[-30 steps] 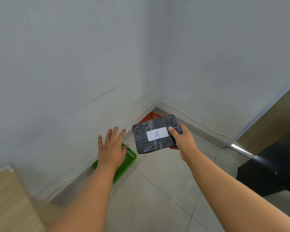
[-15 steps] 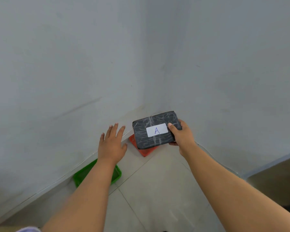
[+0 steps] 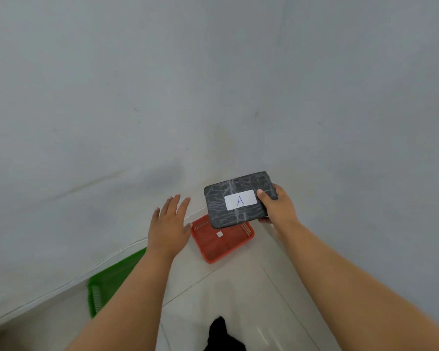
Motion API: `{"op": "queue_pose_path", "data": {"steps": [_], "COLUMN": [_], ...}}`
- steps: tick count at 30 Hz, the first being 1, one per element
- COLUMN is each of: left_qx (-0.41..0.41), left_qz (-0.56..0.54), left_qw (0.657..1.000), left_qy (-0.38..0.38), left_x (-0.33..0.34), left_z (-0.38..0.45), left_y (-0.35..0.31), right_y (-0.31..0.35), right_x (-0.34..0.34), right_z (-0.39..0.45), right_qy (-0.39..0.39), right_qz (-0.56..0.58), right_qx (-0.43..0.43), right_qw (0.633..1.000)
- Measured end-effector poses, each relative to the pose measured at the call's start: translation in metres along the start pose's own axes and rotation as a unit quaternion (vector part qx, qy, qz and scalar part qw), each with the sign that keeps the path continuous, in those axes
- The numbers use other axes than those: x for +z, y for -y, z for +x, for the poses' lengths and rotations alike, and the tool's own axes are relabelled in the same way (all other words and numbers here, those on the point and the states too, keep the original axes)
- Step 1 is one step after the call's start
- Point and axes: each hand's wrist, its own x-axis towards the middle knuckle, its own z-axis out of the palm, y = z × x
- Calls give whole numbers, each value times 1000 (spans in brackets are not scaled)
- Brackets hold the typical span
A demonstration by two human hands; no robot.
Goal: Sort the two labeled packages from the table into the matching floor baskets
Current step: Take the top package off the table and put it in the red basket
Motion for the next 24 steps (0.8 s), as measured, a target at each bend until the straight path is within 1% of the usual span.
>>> {"op": "queue_pose_path", "data": {"steps": [6, 9, 12, 18, 21, 24], "left_qx": [-42, -62, -99, -151, -159, -177], "left_qz": [3, 45, 63, 45, 38, 29], "left_qw": [999, 997, 993, 988, 987, 984], "left_qy": [-6, 3, 3, 0, -1, 15], "left_x": [1, 5, 15, 50, 75, 107], "left_z": [58, 79, 96, 124, 138, 151], "left_y": [-37, -52, -66, -79, -75, -65], "right_y": [18, 22, 21, -9, -30, -59], "right_x": [-12, -17, -19, -16, -6, 9], "right_z": [82, 121, 160, 217, 236, 253], "right_qy": [60, 98, 130, 149, 158, 173], "right_qz": [3, 0, 12, -25, -22, -31], "right_qx": [6, 10, 22, 41, 62, 66], "right_qw": [998, 995, 991, 988, 985, 982]}}
